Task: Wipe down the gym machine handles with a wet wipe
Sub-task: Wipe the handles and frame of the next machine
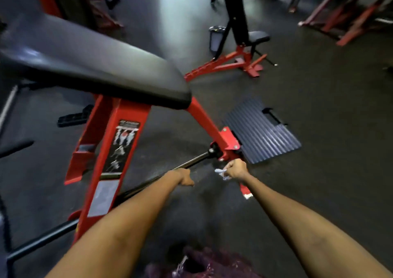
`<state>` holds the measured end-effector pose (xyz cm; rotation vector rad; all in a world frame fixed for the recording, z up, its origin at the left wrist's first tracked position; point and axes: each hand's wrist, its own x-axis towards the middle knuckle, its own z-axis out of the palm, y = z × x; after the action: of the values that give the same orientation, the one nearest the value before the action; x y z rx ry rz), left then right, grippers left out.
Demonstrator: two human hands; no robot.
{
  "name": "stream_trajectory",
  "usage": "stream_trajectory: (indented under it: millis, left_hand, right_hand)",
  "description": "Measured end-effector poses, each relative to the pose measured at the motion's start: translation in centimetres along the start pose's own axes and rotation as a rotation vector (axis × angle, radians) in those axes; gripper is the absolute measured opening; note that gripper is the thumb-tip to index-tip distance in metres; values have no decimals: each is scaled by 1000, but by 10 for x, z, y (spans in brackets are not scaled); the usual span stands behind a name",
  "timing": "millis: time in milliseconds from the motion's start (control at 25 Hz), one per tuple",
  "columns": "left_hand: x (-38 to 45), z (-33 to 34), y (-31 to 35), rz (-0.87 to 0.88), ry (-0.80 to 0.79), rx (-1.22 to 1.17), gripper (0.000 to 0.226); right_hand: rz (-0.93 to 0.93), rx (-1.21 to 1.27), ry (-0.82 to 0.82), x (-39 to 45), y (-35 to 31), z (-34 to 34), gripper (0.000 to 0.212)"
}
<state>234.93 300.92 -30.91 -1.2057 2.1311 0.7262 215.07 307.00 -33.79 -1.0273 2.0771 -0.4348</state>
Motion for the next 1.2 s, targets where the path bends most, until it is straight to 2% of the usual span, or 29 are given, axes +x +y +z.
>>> stream_trajectory:
  millis: [160,280,440,680,880,1040,1200]
  left_hand:
    - [56,-44,89,141,8,138,41]
    - [81,-70,161,285,27,295,37]
    - [109,-96,264,418,19,468,39]
    - [153,-105,403,611,26,595,44]
    - [212,-116,508,665,14,745,45]
    - [269,-158,590,655,24,769,41]
    - [321,-218,676,650,76,683,43]
  right_hand:
    - [45,-33,189,22,49,-84,9]
    - [127,-60,231,20,86,-139,15]
    - [237,21,365,12,145,-208,10]
    - [374,124,499,-1,227,-282,21]
    - [436,158,565,25,288,-358,20]
    - [438,94,539,77,315,-449,13]
    - [413,46,554,132,333,-548,29]
